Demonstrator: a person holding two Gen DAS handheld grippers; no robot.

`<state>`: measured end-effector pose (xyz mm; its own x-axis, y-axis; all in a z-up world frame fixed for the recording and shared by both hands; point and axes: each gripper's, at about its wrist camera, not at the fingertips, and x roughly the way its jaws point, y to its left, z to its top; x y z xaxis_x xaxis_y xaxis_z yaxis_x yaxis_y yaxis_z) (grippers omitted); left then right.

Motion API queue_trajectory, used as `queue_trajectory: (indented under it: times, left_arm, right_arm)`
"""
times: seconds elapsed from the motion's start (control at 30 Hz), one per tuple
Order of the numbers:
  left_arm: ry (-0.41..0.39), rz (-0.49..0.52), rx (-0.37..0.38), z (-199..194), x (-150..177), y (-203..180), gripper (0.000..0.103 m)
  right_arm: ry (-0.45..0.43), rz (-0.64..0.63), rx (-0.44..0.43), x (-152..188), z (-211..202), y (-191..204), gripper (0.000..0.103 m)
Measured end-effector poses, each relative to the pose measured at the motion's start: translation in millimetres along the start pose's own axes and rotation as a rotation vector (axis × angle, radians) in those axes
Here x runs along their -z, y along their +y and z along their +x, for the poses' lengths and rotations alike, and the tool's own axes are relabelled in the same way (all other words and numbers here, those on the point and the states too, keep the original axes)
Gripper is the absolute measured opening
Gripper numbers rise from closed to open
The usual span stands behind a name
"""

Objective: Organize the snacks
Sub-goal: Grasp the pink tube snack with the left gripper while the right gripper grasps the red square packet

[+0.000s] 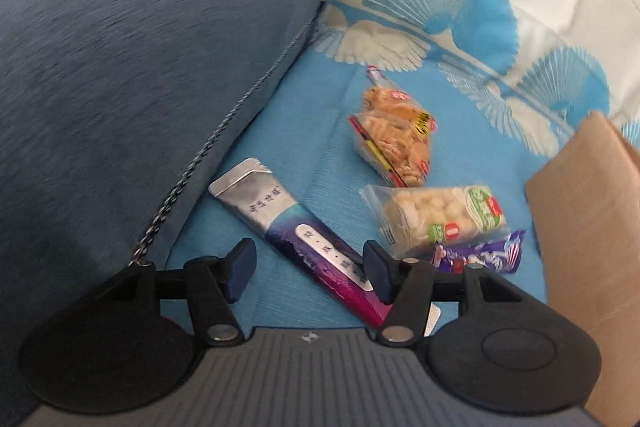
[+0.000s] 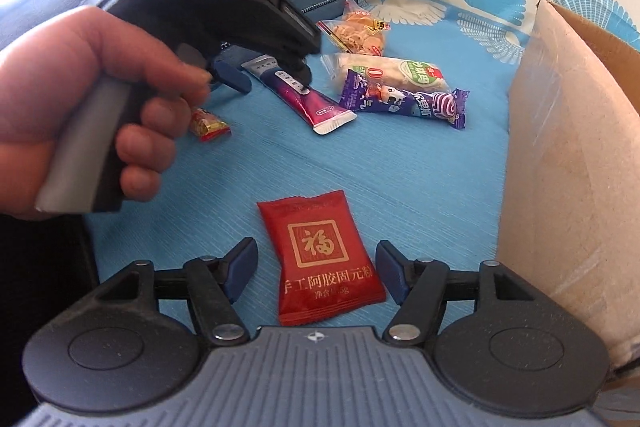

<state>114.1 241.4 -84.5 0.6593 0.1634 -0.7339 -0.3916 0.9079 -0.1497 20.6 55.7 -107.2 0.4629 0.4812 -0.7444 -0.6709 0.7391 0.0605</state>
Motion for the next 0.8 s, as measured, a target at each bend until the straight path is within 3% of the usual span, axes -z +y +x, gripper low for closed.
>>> queue_trajectory:
  times: [0.07,0.2,0.33,0.4,0.53,0.63,0.8]
  left_arm:
    - [-0.008,0.079,-0.015,1,3,-11,0.062]
    - [-0.026,0.186,-0.022,-2,9,-24,0.033]
    - [-0.037,0.198,0.004,-9,11,-25,0.008]
    - [-0.037,0.171,0.014,-14,9,-21,0.000]
    - [-0.007,0.091,0.047,-27,4,-7,0.000]
    - [0.061,0.032,0.084,-37,0,3,0.000]
    - [0.090,0.040,0.119,-53,1,7,0.000]
  right_arm:
    - [-0.003,0.001,0.001,0,0,0,0.067]
    - [-0.011,-0.005,0.001,0,0,1,0.062]
    - [-0.019,-0.023,-0.011,2,-2,3,0.050]
    - [-0.022,-0.033,-0.012,3,-3,4,0.049]
    - [-0.030,-0.020,-0.007,4,-6,4,0.046]
    - [-0.029,0.016,0.001,5,-9,2,0.046]
    - [-0.036,0.030,0.029,8,-18,5,0.045]
